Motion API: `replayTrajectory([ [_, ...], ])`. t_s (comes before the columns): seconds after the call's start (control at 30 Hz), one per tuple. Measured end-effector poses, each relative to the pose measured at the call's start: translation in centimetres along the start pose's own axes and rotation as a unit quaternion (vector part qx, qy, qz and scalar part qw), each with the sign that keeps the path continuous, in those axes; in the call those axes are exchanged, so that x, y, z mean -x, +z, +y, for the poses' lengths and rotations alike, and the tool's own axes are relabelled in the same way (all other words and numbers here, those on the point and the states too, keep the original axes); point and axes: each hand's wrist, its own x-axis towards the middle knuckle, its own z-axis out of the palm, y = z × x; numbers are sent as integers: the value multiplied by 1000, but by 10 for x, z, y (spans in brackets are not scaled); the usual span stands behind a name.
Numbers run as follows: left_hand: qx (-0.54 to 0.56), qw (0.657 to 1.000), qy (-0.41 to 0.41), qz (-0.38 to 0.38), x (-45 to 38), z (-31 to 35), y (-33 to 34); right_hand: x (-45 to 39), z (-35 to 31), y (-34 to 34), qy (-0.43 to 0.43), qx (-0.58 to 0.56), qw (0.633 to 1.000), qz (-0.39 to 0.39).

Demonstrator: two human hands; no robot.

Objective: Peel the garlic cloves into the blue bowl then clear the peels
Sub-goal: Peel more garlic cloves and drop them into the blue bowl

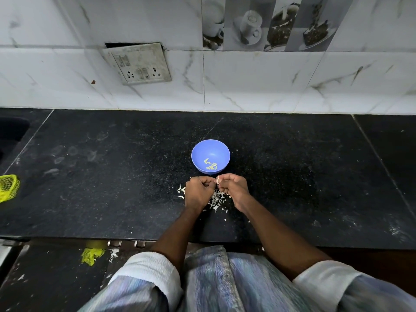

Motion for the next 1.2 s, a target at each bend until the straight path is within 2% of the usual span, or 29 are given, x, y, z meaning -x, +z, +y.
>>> replayTrajectory([
  [0.17, -109, 994, 6, 16, 1, 3, -4, -2, -2, 4, -56, 116, 992, 17],
  [0.3, -153, 988, 14, 1, 1, 2, -5, -7, -2, 5, -125, 216, 968, 35],
  [0.63, -109, 994, -3, 12, 2, 1, -4, -5, -4, 7, -185, 340, 921, 45],
  [0.97, -40, 999, 0, 10, 2, -10, 4, 3, -4, 8, -189, 337, 922, 27],
  [1.2, 12, 1000, -18, 4, 5, -14, 8, 2, 1, 2, -157, 246, 957, 15],
])
